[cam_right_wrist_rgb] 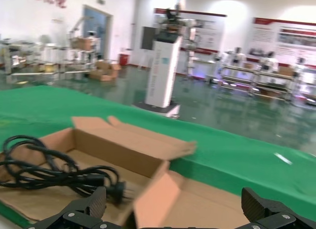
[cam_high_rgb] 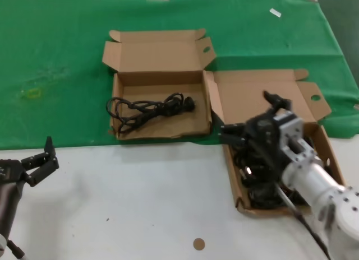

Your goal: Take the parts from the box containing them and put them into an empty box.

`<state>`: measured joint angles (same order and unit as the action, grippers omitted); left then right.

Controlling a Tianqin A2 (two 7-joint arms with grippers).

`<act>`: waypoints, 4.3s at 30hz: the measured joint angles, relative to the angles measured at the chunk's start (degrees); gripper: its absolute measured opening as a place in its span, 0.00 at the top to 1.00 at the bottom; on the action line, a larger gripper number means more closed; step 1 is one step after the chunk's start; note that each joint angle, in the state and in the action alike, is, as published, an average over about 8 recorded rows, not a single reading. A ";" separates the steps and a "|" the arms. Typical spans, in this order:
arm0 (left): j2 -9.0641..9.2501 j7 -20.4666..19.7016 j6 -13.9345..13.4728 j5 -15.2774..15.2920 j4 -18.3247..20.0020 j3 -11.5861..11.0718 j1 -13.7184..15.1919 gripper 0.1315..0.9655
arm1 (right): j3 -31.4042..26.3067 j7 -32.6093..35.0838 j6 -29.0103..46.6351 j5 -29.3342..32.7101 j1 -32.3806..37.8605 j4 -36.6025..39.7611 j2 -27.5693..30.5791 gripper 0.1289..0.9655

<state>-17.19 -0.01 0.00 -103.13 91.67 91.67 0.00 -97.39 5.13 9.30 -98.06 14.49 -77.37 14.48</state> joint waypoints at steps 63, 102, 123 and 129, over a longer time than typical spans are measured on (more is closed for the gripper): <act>0.00 0.01 0.00 0.00 0.00 0.00 0.00 0.00 | 4.59 -4.12 -7.47 -4.08 -11.64 -11.49 2.17 0.00; 0.00 0.01 0.00 0.00 0.00 0.00 0.00 0.00 | 4.59 -4.12 -7.47 -4.08 -11.64 -11.49 2.17 0.00; 0.00 0.01 0.00 0.00 0.00 0.00 0.00 0.00 | 4.59 -4.12 -7.47 -4.08 -11.64 -11.49 2.17 0.00; 0.00 0.01 0.00 0.00 0.00 0.00 0.00 0.00 | 4.59 -4.12 -7.47 -4.08 -11.64 -11.49 2.17 0.00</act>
<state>-17.19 0.00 0.00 -103.13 91.67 91.67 0.00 -92.80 1.01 1.83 -102.13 2.85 -88.86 16.66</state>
